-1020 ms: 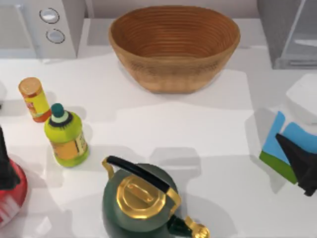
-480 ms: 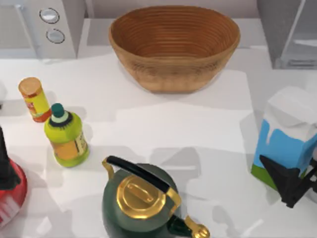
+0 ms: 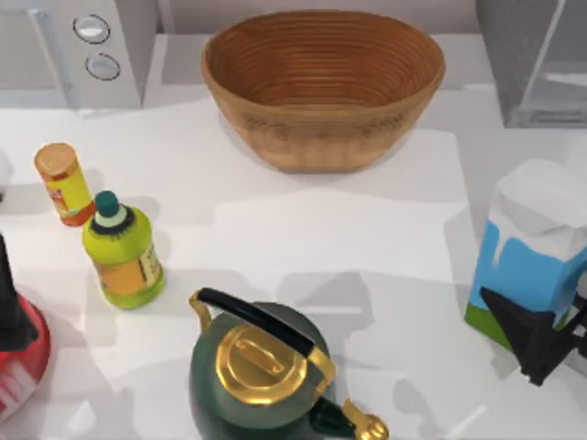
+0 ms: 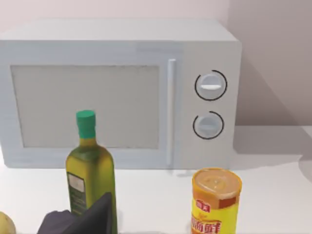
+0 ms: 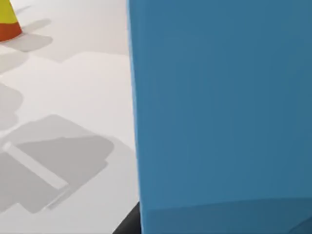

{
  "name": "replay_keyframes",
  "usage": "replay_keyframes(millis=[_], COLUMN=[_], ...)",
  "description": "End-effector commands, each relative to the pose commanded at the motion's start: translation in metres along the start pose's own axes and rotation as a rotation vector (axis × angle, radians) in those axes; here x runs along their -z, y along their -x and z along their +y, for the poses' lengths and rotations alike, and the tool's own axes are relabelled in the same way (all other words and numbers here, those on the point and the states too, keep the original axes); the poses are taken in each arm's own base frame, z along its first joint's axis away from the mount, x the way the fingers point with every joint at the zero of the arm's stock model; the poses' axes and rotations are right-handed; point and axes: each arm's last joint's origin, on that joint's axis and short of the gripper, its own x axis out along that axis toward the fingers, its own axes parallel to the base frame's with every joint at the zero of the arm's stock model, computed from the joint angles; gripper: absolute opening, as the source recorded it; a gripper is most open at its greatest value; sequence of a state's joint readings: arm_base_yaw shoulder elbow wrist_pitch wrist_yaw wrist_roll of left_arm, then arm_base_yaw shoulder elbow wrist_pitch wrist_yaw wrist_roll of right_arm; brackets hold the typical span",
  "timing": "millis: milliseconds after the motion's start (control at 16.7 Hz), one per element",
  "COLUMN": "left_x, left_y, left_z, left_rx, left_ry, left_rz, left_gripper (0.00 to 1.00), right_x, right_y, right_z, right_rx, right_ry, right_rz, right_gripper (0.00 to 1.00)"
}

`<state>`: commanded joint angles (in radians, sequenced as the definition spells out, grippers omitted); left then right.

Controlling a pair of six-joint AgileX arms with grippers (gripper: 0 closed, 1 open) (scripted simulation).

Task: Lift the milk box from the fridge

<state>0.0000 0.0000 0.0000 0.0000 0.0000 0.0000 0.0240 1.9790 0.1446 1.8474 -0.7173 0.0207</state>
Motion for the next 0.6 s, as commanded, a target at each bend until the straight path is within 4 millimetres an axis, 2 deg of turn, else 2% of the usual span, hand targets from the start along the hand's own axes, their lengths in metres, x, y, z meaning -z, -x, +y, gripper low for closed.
replay_keyframes(millis=[240,600], left_x=[0.0000,0.0000], left_y=[0.0000,0.0000], left_z=[0.0000,0.0000], left_rx=[0.000,0.000], left_ry=[0.000,0.000], left_rz=[0.000,0.000], left_gripper=[1.00,1.00], right_x=[0.0000,0.0000], right_y=[0.0000,0.0000], right_z=[0.0000,0.0000], right_rx=[0.000,0.000], right_ry=[0.000,0.000], right_rz=[0.000,0.000], right_gripper=[0.98,1.00])
